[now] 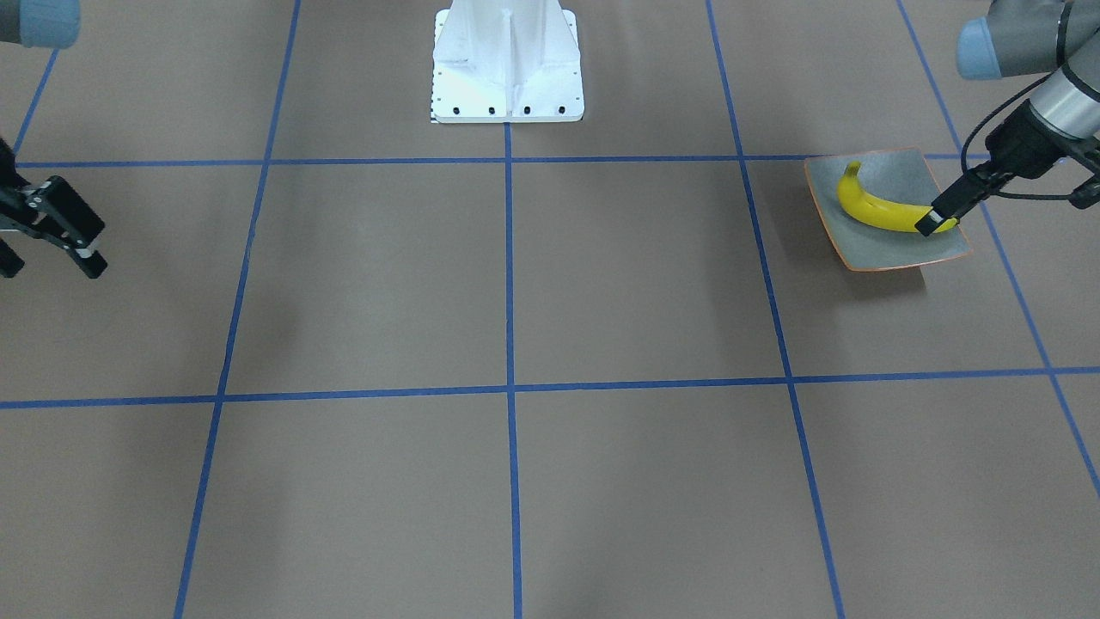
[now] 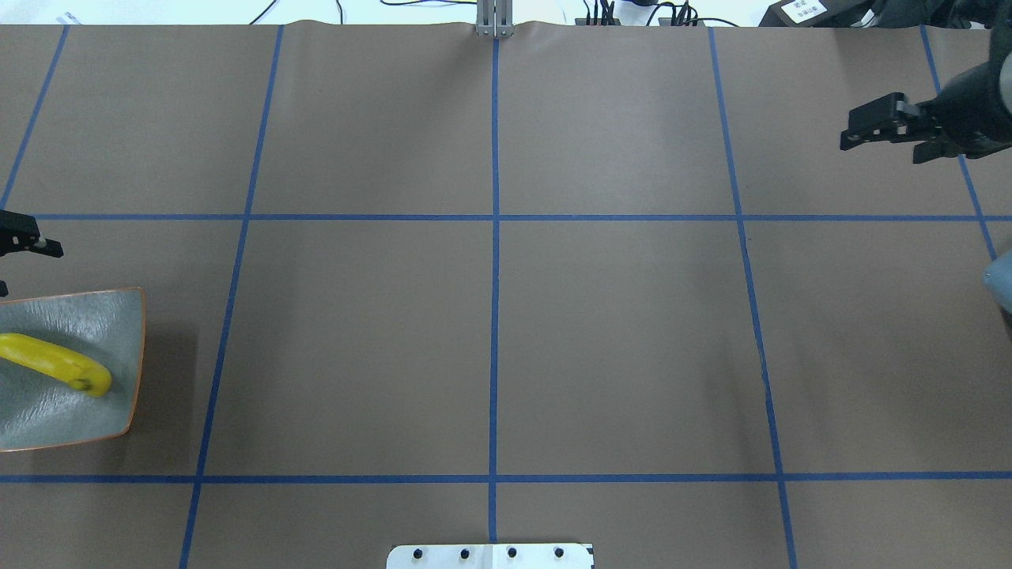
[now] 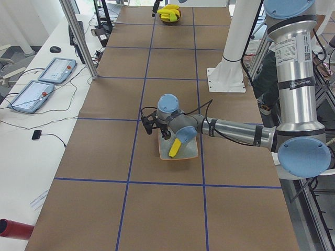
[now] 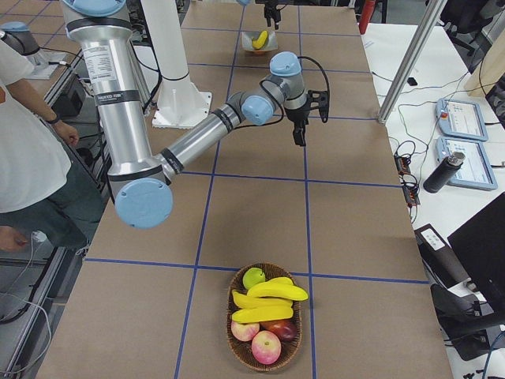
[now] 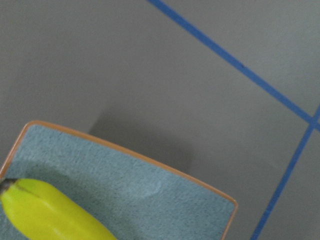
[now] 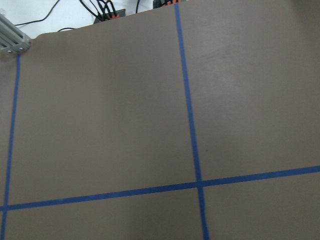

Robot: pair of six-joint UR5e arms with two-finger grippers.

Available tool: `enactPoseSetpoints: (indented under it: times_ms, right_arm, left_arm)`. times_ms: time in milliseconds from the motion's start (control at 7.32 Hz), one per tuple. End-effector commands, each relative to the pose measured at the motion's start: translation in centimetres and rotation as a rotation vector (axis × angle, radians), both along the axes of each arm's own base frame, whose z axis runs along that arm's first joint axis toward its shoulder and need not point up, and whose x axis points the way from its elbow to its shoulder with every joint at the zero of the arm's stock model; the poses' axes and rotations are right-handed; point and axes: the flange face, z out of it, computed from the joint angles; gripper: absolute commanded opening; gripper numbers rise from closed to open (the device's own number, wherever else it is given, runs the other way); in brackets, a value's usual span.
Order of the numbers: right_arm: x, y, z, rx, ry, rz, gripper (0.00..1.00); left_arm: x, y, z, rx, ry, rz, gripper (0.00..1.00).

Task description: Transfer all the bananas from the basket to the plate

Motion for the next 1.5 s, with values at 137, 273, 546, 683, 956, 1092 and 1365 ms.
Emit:
enactPoseSetpoints:
  times_ms: [137,273,546,683,956,1092,1365]
  right_arm:
    - [12.5,1.5,13.0,-0.035,0.099,-0.075,1.00]
    - [16.1,1.8,18.0,-0.035,0.109,-0.125,1.00]
    - [19.3,4.3,24.9,-0.028,0.171,-0.215,1.00]
    - [21.9,5.2,29.0,-0.059,0.166,-0.222,1.00]
    - [25.1,7.3,34.9,-0.098,0.051,-0.220,1.00]
    - [25.2,8.2,36.1,-0.100,0.024,-0.231,1.00]
    - [25.8,9.9,41.1,-0.096,0.013,-0.283,1.00]
  left_arm:
    - [-0.3,-5.2,-1.3,0.042,0.012,-0.031,0.99]
    - [-0.2,-6.0,-1.2,0.044,0.012,-0.034,0.99]
    - [-0.1,-6.5,-1.7,0.052,0.014,-0.036,0.99]
    - [0.3,-7.7,-2.0,0.061,0.017,-0.037,0.99]
    - [0.3,-7.7,-2.7,0.063,0.035,-0.022,0.99]
    - [0.1,-7.8,-2.7,0.064,0.036,-0.025,0.99]
    - [0.1,-7.7,-2.9,0.068,0.039,-0.024,0.99]
